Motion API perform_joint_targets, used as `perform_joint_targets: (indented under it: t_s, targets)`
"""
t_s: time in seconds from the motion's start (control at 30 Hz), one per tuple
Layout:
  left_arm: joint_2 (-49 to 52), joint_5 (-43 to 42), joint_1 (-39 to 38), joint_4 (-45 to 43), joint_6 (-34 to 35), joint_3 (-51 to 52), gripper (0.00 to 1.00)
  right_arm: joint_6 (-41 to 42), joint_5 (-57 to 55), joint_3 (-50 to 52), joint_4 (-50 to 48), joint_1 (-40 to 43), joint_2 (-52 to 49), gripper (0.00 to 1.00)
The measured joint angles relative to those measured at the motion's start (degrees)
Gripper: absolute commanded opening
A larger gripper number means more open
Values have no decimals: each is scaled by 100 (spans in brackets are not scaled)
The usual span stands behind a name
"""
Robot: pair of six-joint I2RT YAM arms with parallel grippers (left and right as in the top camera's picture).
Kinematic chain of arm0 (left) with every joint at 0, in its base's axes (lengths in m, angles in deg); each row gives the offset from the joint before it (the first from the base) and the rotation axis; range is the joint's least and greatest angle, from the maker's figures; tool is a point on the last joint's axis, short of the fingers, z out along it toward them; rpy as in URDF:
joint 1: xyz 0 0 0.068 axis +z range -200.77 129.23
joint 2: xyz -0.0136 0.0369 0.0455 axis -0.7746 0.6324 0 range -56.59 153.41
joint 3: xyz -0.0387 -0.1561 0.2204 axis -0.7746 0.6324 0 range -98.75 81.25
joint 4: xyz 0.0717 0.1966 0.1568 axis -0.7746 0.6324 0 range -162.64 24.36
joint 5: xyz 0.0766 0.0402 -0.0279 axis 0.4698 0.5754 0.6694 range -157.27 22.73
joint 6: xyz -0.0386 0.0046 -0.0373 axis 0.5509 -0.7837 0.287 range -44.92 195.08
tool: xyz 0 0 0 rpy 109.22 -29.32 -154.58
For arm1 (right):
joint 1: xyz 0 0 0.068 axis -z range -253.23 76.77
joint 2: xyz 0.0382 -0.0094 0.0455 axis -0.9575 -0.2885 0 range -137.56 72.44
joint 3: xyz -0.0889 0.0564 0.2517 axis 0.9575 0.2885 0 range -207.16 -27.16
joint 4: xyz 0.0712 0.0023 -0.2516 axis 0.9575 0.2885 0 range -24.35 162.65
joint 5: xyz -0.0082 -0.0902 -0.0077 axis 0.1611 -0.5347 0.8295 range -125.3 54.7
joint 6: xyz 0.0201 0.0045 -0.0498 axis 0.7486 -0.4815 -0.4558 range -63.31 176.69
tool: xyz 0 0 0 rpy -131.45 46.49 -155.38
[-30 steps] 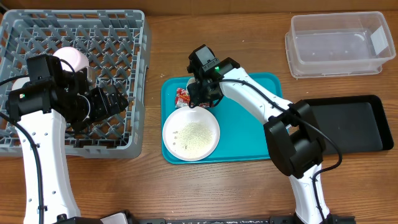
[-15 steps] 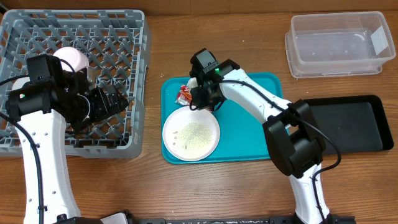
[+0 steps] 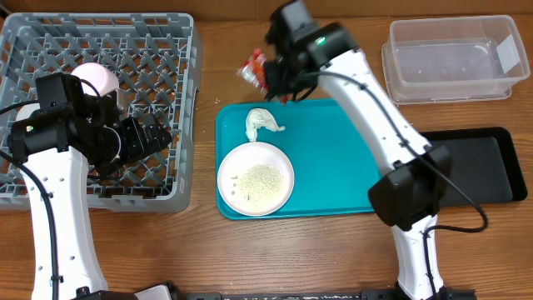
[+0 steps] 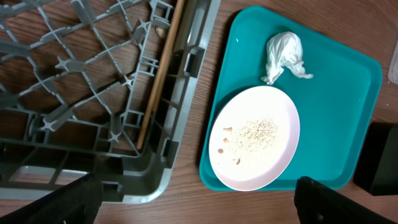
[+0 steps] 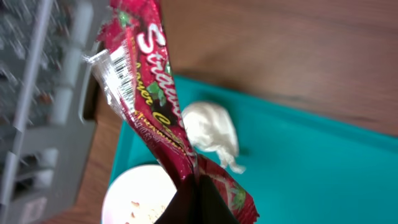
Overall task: Sort waste into correct bins and load items into the dishwasher
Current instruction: 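Lift the red wrapper off the tray with the right gripper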
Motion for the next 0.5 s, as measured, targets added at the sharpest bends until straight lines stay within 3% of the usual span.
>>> perform_joint_targets:
  t_s: [0.27,0.43,0.5]
  targets:
    - [0,0,0,0,0,0,100,645,-68,-588,105,1443,68,4]
    - [0,0,0,0,0,0,100,1700,-138,-590,90,2739,68,4]
    - [0,0,0,0,0,0,100,2188,-155,-590,57,3143,68,10]
